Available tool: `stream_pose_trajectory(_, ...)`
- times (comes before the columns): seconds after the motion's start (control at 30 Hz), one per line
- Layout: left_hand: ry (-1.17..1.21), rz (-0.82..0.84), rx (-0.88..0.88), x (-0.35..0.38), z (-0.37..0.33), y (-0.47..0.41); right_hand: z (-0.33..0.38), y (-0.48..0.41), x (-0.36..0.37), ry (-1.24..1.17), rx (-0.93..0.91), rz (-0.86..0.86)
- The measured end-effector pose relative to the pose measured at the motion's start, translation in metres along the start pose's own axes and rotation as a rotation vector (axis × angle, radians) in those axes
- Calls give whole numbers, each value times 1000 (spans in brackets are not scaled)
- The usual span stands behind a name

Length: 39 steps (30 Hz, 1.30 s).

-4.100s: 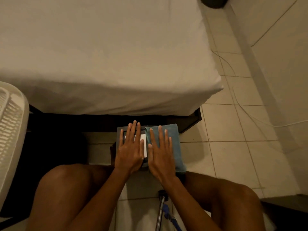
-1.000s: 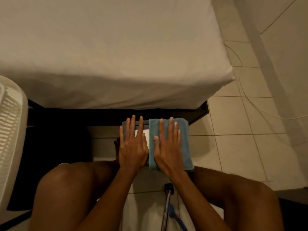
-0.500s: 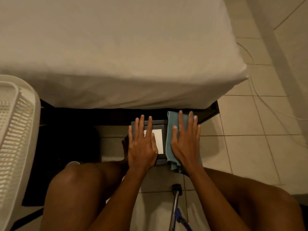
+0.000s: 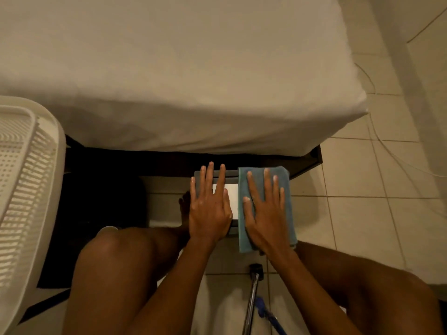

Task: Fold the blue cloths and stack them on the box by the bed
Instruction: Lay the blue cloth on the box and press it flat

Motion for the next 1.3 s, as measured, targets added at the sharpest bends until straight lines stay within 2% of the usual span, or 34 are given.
stream_pose_trajectory(0.07, 9, -1, 0, 0, -1, 0, -17, -2, -3, 4, -14, 14)
stream_pose_trajectory(0.17, 3, -7, -10, 1, 0, -1, -28, -40, -18, -41, 201, -54)
stream_pose_trajectory(0.2, -3, -7, -14, 1, 0, -1, -20, -42, -17, -42, 216, -73)
stream_pose_trajectory(0.3, 2, -11, -13, 0, 1, 0, 6, -7, 2, -11, 54, -35)
stream_pose_trajectory(0.37, 13, -8, -7, 1, 1, 0, -3, 8, 3, 0, -13, 0)
stream_pose_trajectory(0.53, -12, -10, -11, 5, 2, -2, -12, -44, -13, -27, 186, -91)
stream_pose_trajectory(0.63, -10, -16, 0, 4, 2, -1, 12, -15, 3, -39, 34, -49)
stream_pose_trajectory(0.7, -2, -25, 0, 3, 2, -1, 3, 2, 8, -34, -57, -10)
stream_pose_trajectory(0.73, -1, -28, -3, 3, 1, -1, -6, -2, 6, -27, -57, -7)
stream_pose_trajectory(0.87, -25, -32, -3, 4, 2, -2, -11, -37, -8, -28, 140, -80)
stream_pose_trajectory(0.93, -34, -34, 0, 5, 3, -1, 3, -22, 4, -33, 109, -59)
stream_pose_trajectory(1.07, -27, -51, -7, 3, 2, -3, -8, -2, 12, 5, -80, 24)
stream_pose_trajectory(1.2, -34, -41, -1, 4, 2, -2, -8, -32, -5, -38, 112, -73)
stream_pose_trajectory(1.3, -24, -41, 1, 3, 4, -1, 14, -6, 11, -45, 16, -39)
Point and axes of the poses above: each hand's wrist, its own y-axis away from the middle knuckle, its own x-axis out of the palm, z = x × y, the point moved 7 cm from there along -y, towards the middle knuckle, and after that the axes turned 10 degrees about z, right-handed, at the moved point
